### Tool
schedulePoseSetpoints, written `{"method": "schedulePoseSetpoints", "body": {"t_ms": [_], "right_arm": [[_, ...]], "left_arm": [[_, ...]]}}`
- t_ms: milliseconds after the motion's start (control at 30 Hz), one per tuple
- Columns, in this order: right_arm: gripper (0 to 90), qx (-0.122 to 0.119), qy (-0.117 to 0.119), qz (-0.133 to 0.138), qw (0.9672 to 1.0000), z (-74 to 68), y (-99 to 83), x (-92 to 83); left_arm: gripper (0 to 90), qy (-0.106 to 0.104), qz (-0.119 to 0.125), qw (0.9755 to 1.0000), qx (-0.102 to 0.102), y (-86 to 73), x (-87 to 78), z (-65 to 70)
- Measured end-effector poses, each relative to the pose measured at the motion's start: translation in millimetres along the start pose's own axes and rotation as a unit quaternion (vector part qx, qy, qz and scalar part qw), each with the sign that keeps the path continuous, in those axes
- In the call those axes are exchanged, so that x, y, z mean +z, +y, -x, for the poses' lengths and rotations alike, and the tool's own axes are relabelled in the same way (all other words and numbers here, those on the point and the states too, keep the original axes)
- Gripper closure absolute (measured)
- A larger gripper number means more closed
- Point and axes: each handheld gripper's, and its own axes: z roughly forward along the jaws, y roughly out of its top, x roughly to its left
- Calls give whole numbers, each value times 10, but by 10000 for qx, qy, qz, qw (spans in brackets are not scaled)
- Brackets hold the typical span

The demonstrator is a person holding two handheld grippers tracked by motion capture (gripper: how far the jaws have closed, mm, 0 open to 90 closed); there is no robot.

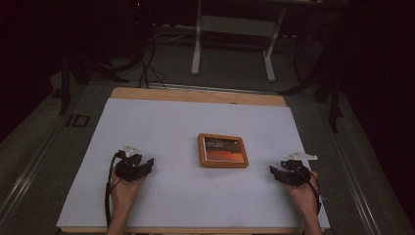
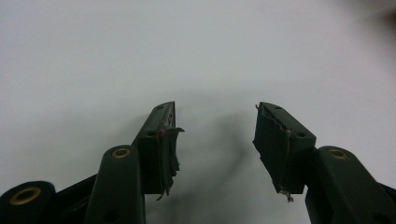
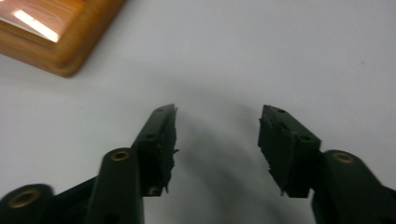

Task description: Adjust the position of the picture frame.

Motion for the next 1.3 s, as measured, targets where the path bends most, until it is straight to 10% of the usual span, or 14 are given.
{"method": "schedulePoseSetpoints", "body": {"t_ms": [767, 1300], "right_arm": [[535, -515, 344, 300, 9976, -260, 91, 30], [900, -767, 948, 696, 9901, -626, 358, 68]], "left_arm": [[544, -861, 331, 9948, 442, 35, -84, 200], [503, -1649, 386, 9841, 539, 110, -163, 517]]}}
